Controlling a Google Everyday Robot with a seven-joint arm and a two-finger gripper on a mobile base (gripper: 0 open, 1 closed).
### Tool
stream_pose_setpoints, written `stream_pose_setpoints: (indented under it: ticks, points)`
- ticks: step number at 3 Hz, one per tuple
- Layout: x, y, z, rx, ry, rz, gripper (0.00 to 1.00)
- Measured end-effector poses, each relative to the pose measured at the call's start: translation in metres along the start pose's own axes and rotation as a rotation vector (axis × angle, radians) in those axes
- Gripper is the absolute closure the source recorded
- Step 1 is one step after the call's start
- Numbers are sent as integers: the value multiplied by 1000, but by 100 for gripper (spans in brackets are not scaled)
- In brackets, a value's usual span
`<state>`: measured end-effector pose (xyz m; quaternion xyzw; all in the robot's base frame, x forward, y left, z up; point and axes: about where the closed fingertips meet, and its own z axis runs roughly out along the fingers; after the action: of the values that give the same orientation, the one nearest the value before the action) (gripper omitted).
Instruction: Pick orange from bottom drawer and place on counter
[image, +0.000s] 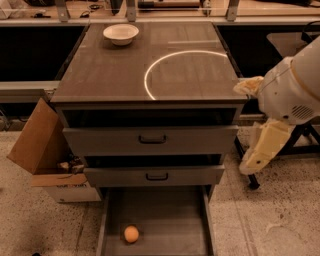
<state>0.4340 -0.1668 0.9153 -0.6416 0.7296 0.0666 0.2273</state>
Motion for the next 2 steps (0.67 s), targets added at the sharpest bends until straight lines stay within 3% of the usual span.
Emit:
stream_pose_setpoints:
  ticks: [1, 2]
  points:
    - [-24, 29, 53, -99, -136, -26, 0]
    - [-24, 29, 53, -98, -135, -27, 0]
